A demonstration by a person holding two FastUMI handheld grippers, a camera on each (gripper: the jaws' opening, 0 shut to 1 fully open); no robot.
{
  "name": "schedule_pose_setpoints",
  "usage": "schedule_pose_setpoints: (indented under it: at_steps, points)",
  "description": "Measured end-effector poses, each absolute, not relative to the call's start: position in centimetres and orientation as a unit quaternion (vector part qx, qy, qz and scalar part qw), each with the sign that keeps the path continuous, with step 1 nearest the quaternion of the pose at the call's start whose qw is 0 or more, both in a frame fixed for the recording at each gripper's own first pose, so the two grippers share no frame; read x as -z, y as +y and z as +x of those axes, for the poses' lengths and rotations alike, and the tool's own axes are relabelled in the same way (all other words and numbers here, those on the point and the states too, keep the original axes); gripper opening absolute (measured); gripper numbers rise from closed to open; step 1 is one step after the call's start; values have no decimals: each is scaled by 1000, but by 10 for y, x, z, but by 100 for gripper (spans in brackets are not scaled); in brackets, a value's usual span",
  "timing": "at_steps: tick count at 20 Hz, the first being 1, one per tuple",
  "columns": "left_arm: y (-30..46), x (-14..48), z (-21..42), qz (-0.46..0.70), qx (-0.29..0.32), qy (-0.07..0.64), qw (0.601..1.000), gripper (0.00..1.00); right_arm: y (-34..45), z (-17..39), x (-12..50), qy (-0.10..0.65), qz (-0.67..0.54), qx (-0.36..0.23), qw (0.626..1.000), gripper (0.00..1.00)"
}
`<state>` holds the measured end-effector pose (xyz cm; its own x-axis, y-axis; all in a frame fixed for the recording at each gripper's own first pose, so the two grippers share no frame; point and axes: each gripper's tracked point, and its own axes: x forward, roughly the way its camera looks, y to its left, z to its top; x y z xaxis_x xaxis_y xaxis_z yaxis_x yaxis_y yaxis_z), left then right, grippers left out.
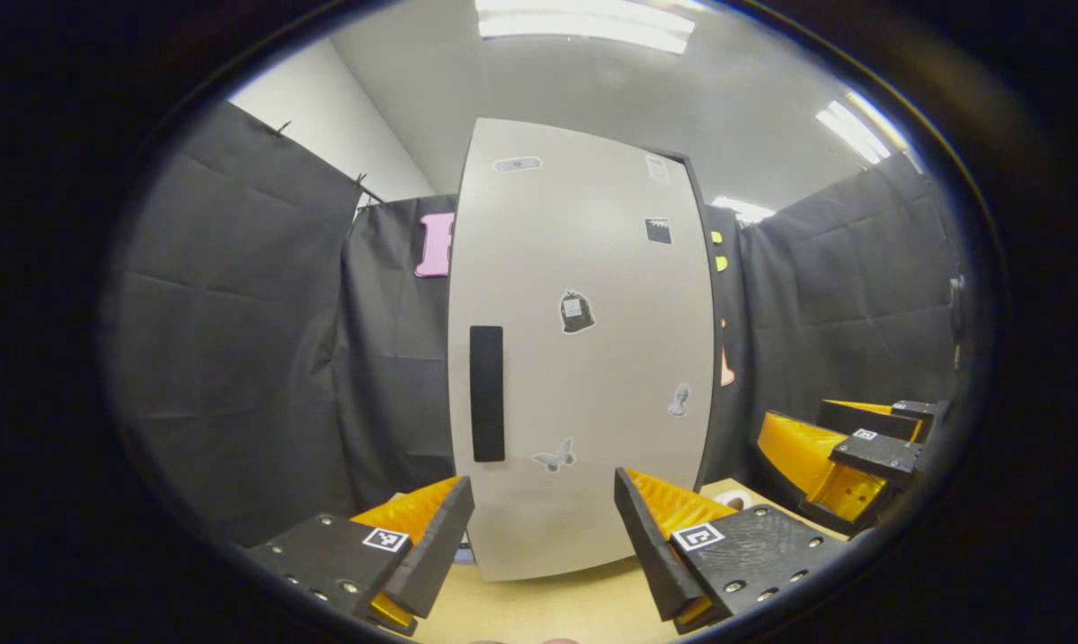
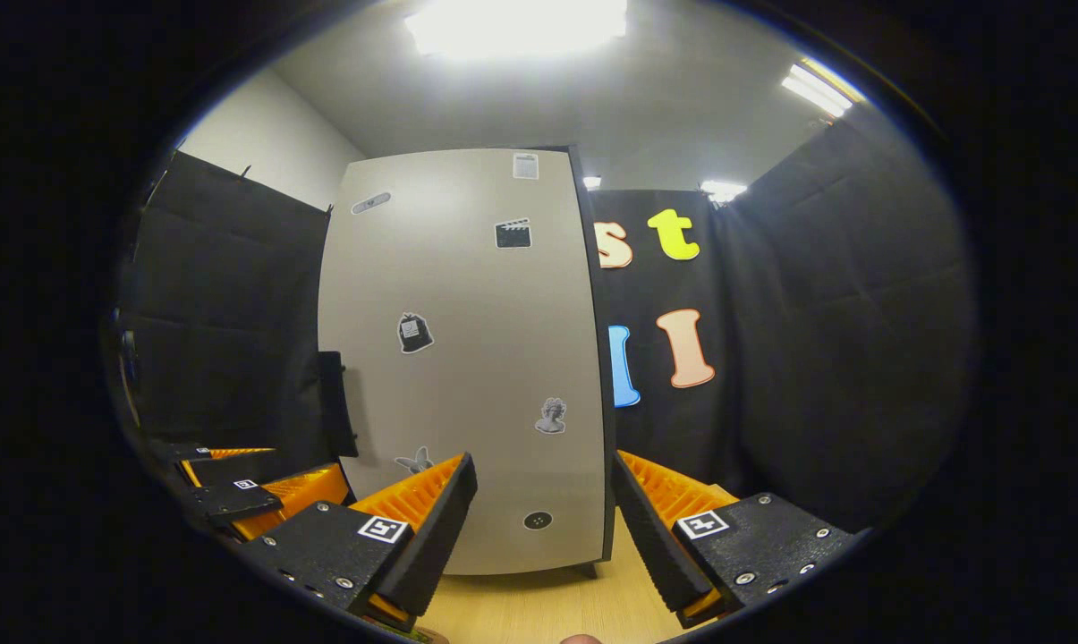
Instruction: Open the cabinet door with the right hand, grasp the bottle in the cabinet with the left hand and place it on the coaster, then close the cabinet door with the right hand.
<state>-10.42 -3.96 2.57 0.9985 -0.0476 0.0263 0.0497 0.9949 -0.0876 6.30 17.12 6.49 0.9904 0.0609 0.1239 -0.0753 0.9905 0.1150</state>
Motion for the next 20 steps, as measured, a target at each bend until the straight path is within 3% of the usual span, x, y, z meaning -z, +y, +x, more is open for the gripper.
schedule_pose_setpoints:
  at_steps: [11, 18, 20]
  points:
    - [-32, -31, -100, -33, 21, -18, 999, 89, 168, 68, -78, -78, 52, -22, 995, 90]
    - [-22, -29, -84, -46, 29, -22, 998, 92, 187, 80, -87, -81, 60, -50, 994, 93]
    - [-20, -28, -83, -46, 35, -19, 998, 89, 190, 83, -90, -85, 64, -56, 993, 93]
